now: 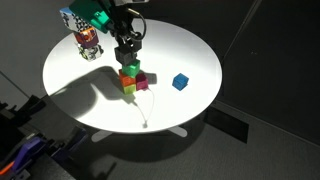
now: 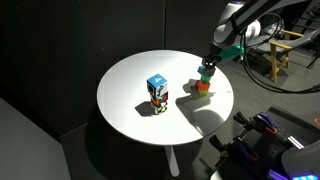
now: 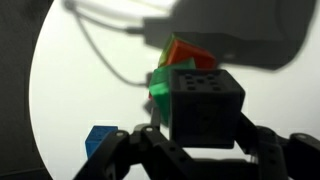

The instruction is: Put the gray block on top of the green block

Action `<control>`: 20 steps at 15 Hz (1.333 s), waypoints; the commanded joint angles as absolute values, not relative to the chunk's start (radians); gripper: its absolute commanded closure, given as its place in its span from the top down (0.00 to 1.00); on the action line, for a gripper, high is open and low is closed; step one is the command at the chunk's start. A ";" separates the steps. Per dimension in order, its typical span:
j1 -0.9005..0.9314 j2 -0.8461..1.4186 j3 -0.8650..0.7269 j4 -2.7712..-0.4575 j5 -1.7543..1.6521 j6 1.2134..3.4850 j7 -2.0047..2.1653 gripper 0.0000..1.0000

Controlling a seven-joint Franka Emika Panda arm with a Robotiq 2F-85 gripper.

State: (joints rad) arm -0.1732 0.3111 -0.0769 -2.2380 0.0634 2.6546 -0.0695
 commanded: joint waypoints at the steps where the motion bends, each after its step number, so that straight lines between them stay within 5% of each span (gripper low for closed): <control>1: -0.168 0.319 -0.084 -2.212 0.068 2.622 -0.062 0.99; 20: -0.181 0.302 -0.063 -2.226 0.107 2.620 -0.115 1.00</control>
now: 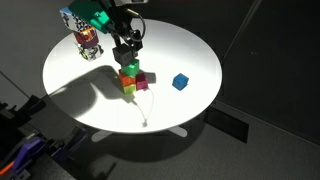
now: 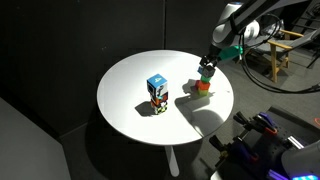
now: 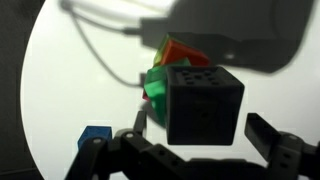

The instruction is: Put the gray block on top of the green block

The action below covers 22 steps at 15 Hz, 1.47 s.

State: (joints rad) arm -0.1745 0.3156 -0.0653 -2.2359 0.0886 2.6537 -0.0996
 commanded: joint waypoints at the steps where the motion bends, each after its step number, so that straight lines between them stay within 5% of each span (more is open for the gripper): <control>1: -0.179 0.299 -0.066 -2.230 0.103 2.625 -0.109 1.00; 22: -0.179 0.169 -0.055 -2.326 0.123 2.647 -0.146 1.00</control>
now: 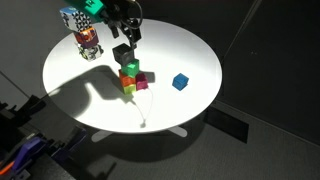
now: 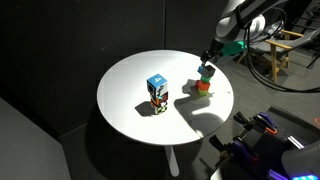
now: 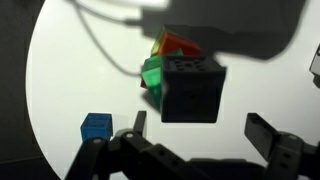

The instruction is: Put the gray block on top of the green block

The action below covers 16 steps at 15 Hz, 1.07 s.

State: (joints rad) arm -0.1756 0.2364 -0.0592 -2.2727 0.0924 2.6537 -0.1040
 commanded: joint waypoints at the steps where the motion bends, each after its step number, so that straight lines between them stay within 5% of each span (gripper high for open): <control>1: -0.175 0.155 -0.059 -2.340 0.117 2.647 -0.139 1.00; 16: -0.148 -0.130 -0.088 -2.559 -0.111 2.486 0.027 1.00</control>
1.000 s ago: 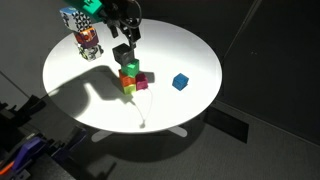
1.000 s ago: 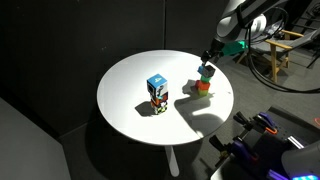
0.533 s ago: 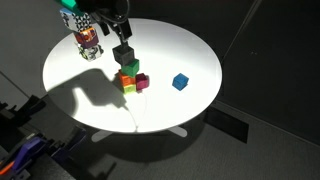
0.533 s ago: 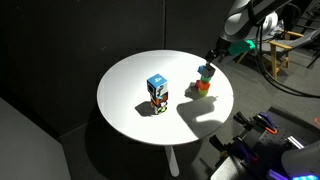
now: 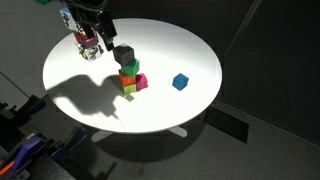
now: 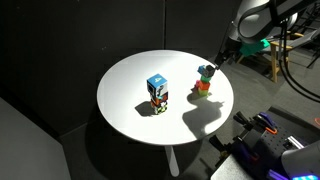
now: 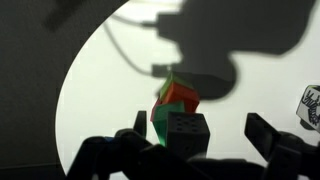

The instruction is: Put the gray block on top of the green block

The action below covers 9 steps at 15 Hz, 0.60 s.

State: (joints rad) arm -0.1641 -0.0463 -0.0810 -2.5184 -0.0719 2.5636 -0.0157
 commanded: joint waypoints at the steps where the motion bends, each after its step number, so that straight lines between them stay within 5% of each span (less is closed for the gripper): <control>1: -0.145 -0.147 -0.086 -2.563 -0.106 2.456 0.026 1.00; 9: -0.141 -0.294 -0.073 -2.603 -0.105 2.298 0.059 1.00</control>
State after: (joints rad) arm -0.1459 -0.2128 -0.0776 -2.5657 -0.0836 2.3315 0.0152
